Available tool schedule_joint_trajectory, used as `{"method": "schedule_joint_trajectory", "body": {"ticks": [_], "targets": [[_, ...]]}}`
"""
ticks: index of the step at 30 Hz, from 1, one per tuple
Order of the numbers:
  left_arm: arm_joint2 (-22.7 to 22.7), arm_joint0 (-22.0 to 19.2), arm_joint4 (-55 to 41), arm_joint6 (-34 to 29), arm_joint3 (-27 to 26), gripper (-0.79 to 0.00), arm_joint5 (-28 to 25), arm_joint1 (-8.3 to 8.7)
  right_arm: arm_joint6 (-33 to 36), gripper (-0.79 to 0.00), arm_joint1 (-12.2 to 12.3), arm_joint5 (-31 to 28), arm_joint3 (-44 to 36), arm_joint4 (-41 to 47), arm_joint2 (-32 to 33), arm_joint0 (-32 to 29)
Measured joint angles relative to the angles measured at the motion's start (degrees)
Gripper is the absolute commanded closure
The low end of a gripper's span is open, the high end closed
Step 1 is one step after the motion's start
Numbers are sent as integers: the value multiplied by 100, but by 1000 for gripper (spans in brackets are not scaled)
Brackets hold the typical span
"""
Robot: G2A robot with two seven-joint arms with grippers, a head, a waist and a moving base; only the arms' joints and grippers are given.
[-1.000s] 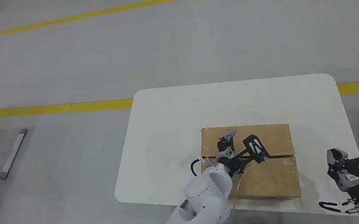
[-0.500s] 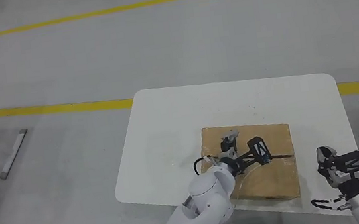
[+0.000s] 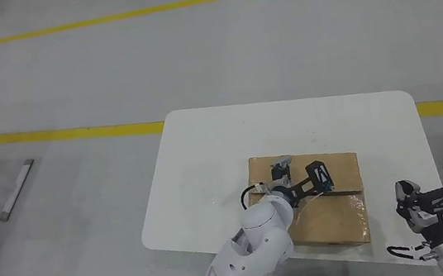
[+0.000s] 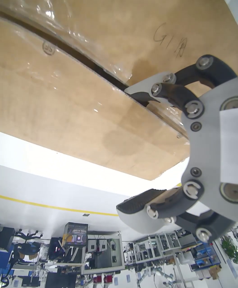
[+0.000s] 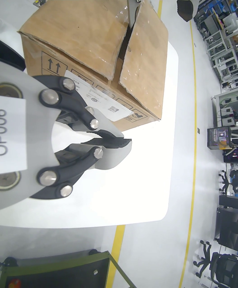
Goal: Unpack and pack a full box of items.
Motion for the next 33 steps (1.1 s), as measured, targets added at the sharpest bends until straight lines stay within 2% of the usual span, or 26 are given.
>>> {"method": "schedule_joint_trajectory", "body": {"ticks": [5,6,7,9,10,12,13,22,28,30,31,33], "targets": [[76,-104,482,15,2,-770,249,-41,-11,0,-4,28,-18,22,34,-26],[104,-100,613,55,-5,-576,297,-43,-33,0,-5,35,-22,30,41,-35],[119,-76,710,78,9,-419,345,-46,-54,0,-7,39,-16,44,46,-45],[84,13,636,150,59,-339,419,-65,-74,0,-9,35,29,44,44,-56],[78,19,532,172,82,-222,398,-71,-81,0,-9,28,54,7,35,-60],[88,35,529,190,148,-114,335,-82,-86,0,-12,30,144,-40,-3,-58],[77,45,547,191,164,0,334,-90,-86,0,-15,39,176,-34,-19,-50],[9,-22,657,277,278,0,255,-147,-73,0,-27,87,186,-52,-88,-2],[6,-31,759,285,60,-3,15,-172,-57,0,-23,66,130,-26,-8,-16],[-26,-50,768,251,-23,-600,-60,-182,-57,0,-23,58,113,-1,23,-14],[-46,-68,755,241,-44,-785,-75,-190,-54,0,-22,53,110,12,36,-10],[-80,-133,735,239,-33,-785,-74,-213,-43,0,-21,43,108,33,66,6]]}}
